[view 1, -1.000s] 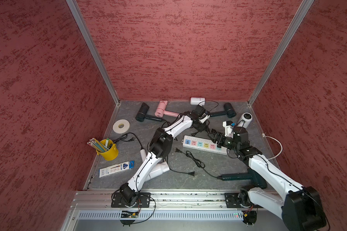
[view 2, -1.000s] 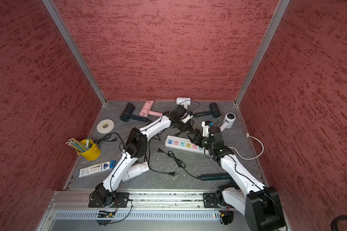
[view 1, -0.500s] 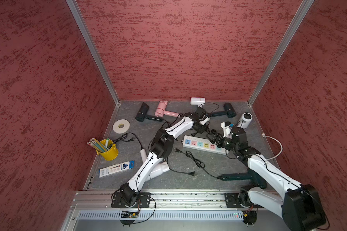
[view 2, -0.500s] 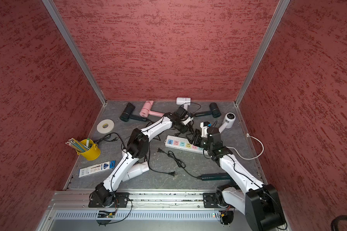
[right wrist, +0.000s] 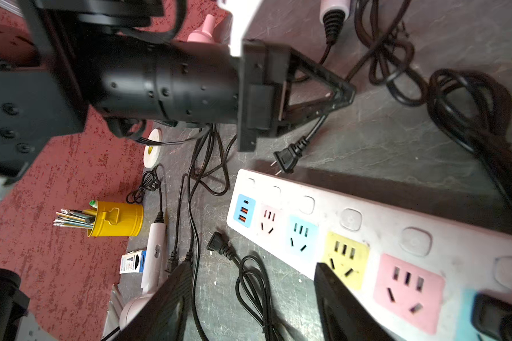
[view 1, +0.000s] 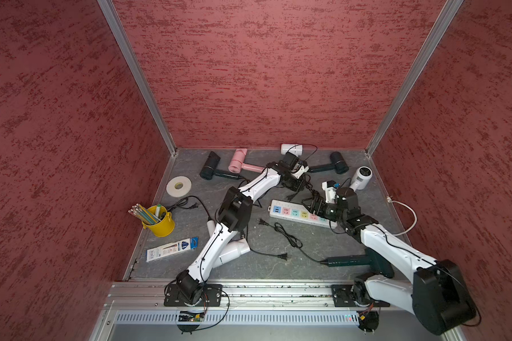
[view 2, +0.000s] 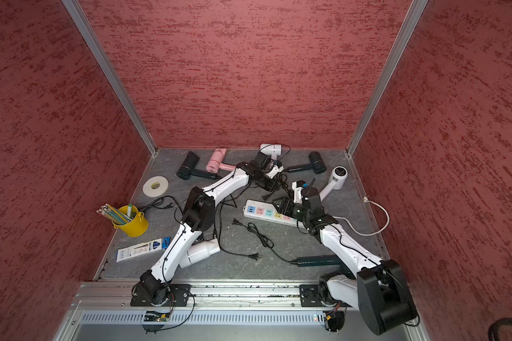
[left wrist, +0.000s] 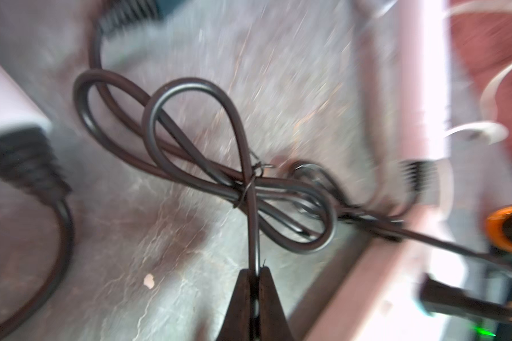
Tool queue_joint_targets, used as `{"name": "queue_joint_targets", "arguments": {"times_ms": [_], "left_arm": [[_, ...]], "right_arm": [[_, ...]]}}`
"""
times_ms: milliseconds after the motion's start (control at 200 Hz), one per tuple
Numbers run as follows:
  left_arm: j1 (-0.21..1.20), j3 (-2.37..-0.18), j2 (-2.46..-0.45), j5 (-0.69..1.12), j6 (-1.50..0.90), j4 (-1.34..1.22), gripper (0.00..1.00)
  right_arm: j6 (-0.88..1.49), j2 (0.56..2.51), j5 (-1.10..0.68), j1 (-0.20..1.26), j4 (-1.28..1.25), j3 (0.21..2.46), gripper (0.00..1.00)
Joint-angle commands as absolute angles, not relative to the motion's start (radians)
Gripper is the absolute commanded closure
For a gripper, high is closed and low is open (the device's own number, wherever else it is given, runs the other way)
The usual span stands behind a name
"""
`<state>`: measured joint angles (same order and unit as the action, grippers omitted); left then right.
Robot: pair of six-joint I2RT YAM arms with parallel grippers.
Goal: Charge the blow dryers
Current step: Pick up the plug from the center of the board.
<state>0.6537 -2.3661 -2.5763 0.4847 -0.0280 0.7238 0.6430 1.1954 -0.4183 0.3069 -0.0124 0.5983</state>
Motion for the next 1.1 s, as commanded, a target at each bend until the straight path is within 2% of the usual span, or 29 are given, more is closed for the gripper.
{"name": "queue_joint_targets", "arguments": {"times_ms": [0, 220, 481, 892, 1097], "left_arm": [[0.628, -2.325, -2.461, 0.639, -0.137, 0.542, 1.00], [0.591, -2.267, -2.425, 0.745, -0.287, 0.355, 1.00], [0.604, -2.124, -2.373, 0.694, -0.376, 0.156, 1.00], [0.605, -1.951, -2.303, 0.661, -0.478, -0.002, 1.00], [0.594, -1.930, -2.295, 0.692, -0.524, -0.038, 1.00]], "right_arm": [[0.668, 1.220, -0.389, 0.313, -0.054, 0.649, 0.42], [0.727, 1.304, -0.357, 0.313, -0.079, 0.734, 0.56], [0.735, 1.391, -0.285, 0.311, -0.057, 0.844, 0.61], [0.734, 1.445, -0.185, 0.301, -0.090, 0.884, 0.64], [0.741, 1.496, -0.261, 0.301, -0.164, 0.850, 0.63]]}}
